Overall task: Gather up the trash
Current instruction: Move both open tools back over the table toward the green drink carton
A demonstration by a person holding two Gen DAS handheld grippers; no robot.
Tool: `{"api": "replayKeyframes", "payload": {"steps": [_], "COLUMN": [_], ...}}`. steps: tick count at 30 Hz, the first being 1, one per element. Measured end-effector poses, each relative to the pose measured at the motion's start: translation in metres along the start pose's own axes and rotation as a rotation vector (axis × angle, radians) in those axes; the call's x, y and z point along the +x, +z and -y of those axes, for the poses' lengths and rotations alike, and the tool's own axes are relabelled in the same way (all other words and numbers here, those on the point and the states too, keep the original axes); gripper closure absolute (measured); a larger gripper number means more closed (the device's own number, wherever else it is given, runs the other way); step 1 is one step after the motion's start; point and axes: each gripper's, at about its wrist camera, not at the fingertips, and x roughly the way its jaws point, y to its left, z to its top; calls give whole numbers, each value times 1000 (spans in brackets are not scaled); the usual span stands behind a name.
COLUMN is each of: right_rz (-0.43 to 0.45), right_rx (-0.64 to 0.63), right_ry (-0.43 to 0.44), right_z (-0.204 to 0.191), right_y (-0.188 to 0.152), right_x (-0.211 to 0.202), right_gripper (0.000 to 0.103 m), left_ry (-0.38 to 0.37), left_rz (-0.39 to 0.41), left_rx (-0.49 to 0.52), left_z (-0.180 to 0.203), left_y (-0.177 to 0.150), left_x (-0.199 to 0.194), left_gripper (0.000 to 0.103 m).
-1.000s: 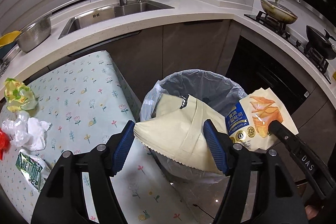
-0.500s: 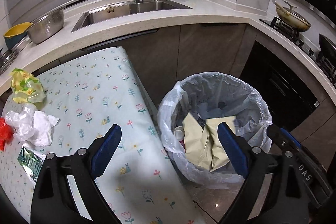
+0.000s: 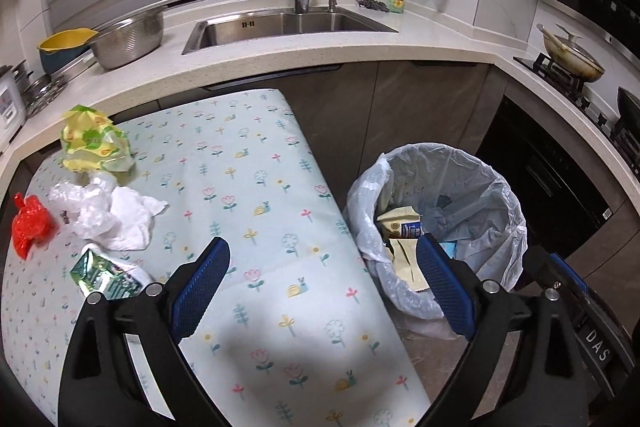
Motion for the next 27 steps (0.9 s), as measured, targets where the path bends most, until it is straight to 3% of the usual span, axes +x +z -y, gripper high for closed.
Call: {"api": "replayKeyframes", "payload": {"steps": [12,27], "right_rz": [-9,-83], "right_rx": [-98,-199], "right_ry": [74,157], "right_z": [-64,-133], "right_y": [-30,-75], "right_x": [-29,-32], "right_gripper": [44,42], "left_ry": [63,168], "left_rz": [35,6], "left_rx": [-74,-212], "left_z": [-55,-149], "left_y": [-21,-62], "left_x": [-47,-77], "left_gripper": [9,9]}}
